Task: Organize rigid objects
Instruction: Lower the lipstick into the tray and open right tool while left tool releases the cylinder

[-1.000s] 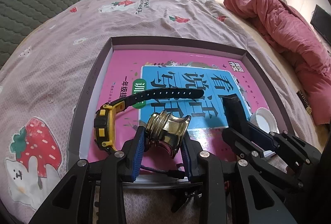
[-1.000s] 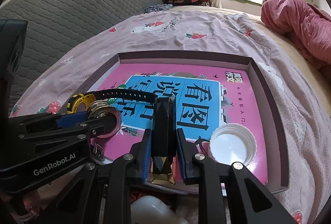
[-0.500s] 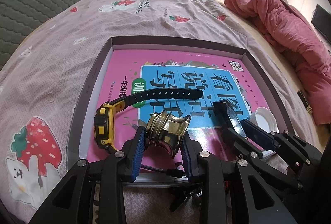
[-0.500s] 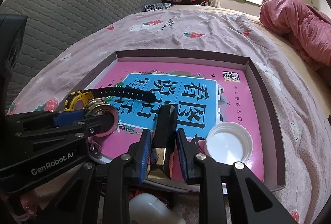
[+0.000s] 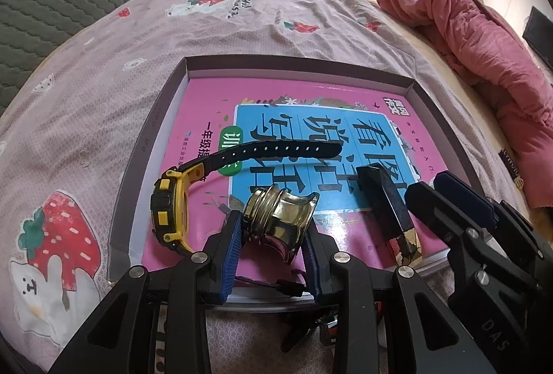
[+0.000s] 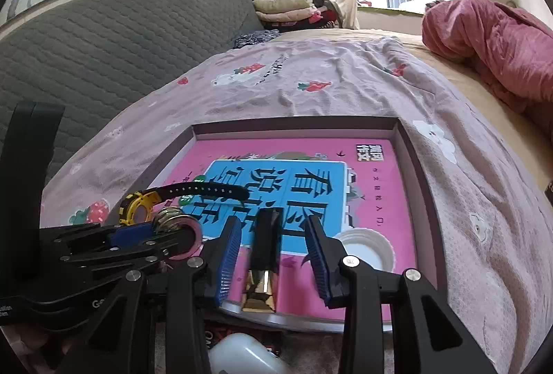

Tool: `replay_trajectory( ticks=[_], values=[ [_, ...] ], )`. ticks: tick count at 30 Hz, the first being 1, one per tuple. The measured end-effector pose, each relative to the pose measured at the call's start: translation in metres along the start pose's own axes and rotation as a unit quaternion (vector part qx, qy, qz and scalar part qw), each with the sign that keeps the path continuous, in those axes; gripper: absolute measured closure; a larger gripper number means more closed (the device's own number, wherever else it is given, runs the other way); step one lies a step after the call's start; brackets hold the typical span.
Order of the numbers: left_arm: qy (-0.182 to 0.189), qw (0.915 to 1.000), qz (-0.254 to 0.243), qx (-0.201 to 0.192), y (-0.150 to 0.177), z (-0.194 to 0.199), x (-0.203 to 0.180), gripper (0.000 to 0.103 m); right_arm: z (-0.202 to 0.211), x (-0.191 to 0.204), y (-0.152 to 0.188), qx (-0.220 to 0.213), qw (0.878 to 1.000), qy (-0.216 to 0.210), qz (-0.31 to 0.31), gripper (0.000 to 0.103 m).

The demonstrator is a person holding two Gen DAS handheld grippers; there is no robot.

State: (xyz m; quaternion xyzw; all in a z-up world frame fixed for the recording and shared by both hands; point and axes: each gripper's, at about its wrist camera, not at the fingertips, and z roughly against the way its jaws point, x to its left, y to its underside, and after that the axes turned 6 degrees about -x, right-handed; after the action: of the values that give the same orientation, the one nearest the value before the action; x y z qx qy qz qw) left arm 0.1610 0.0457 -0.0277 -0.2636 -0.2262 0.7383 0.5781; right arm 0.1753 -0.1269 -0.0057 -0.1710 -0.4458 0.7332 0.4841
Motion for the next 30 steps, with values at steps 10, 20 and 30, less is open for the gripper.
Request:
replay_trajectory(
  ticks=[10,20,30],
  values=[
    [-0.001,0.9999,0.013,0.009,-0.001,0.003,-0.001,0.066,0.004,-0.004,0.0,-0.001,1.0,0.005,-0.003,0.065],
    [-0.002,0.9999,0.01,0.006,-0.001,0.012,-0.005,0.06,0.01,-0.003,0.0,-0.005,1.0,0.007,-0.002,0.065],
    [0.004,0.9999,0.011,0.003,-0.001,0.02,-0.006,0.06,0.017,0.0,-0.001,-0.012,1.0,0.009,0.007,0.065]
  ],
)
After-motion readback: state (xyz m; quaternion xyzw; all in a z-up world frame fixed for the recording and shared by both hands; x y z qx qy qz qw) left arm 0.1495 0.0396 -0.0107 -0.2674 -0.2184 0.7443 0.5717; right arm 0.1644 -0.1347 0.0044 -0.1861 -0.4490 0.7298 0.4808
